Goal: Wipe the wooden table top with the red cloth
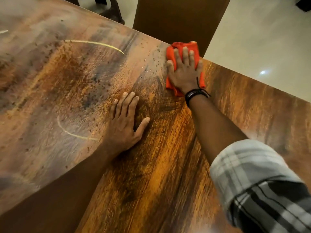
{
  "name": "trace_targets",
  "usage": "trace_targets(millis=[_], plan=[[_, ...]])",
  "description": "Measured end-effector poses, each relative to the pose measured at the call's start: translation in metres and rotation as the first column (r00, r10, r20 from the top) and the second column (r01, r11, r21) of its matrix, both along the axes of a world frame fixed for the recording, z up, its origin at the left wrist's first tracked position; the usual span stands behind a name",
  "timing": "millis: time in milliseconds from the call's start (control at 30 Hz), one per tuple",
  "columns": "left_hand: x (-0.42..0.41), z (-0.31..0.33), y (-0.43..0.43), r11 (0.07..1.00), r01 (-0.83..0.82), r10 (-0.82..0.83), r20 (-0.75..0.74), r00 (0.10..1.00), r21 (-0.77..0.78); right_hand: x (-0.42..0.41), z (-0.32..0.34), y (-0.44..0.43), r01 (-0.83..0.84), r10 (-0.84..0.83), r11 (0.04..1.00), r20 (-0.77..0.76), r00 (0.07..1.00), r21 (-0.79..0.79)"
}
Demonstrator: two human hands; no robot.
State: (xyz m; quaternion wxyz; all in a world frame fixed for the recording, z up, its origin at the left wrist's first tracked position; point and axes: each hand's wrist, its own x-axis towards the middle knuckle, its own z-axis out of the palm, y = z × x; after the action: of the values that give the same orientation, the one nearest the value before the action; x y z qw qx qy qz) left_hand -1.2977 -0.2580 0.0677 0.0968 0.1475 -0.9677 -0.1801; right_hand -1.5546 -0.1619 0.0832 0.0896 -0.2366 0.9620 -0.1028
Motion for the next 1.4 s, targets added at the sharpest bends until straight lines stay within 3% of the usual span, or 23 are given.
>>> trace_targets(millis=[133,267,433,600,867,1033,1133,1300,1400], plan=[[-0.001,0.002,0.001,1.0,-0.01,0.009,-0.014,1.0,-0.03,0.054,-0.004,-0.018,-0.197,0.198,0.98,-0.038,0.979,0.024],[0.001,0.002,0.001,0.999,-0.013,0.012,-0.025,1.0,-0.05,0.111,-0.001,0.018,-0.338,0.337,0.941,-0.057,0.94,-0.017],[-0.002,0.002,0.002,0.999,-0.013,0.012,-0.003,1.0,-0.047,0.084,-0.002,0.087,-0.123,0.121,0.991,-0.036,0.992,-0.051],[-0.002,0.001,0.003,1.0,0.0,0.001,0.02,1.0,-0.027,0.031,0.0,0.05,0.015,-0.016,0.999,-0.013,1.0,-0.036],[-0.001,-0.004,0.001,0.999,0.007,-0.008,-0.038,0.999,-0.032,0.037,-0.002,-0.052,-0.1,0.1,0.995,-0.052,0.994,0.005],[0.004,0.007,-0.004,0.978,0.045,-0.007,-0.185,0.983,0.204,0.113,-0.004,-0.052,-0.266,0.272,0.96,-0.078,0.959,0.087],[0.033,0.016,-0.005,0.946,0.028,0.041,-0.205,0.978,0.322,0.178,-0.005,-0.023,-0.326,0.343,0.935,-0.129,0.93,0.141],[0.147,0.029,-0.034,0.978,-0.014,0.031,-0.081,0.996,0.209,0.26,-0.002,0.042,-0.361,0.366,0.93,-0.128,0.922,0.062],[0.208,0.026,-0.069,0.989,-0.042,0.043,-0.004,0.999,0.144,0.256,-0.001,0.05,-0.262,0.266,0.964,-0.107,0.958,0.054]])
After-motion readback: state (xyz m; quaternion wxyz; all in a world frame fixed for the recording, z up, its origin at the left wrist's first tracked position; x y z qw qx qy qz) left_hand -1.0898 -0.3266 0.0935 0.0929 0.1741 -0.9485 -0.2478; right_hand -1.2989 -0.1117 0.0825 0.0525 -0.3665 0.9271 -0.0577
